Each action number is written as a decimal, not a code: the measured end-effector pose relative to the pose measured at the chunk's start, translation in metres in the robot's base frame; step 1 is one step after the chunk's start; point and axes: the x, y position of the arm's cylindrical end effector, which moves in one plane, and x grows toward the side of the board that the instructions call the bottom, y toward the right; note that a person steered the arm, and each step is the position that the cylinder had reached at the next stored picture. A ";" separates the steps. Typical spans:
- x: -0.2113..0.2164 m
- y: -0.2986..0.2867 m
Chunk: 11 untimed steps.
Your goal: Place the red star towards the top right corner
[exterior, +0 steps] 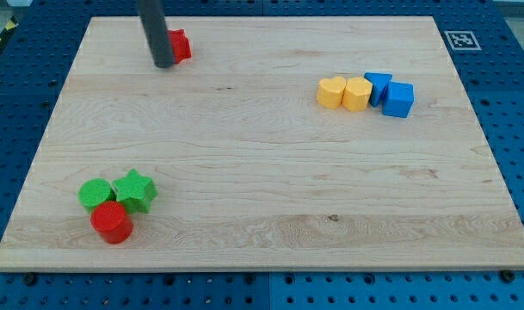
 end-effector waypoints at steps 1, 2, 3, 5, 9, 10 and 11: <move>-0.003 0.040; -0.025 0.044; -0.037 0.025; -0.038 0.012; 0.007 0.010; 0.104 0.057; 0.199 0.090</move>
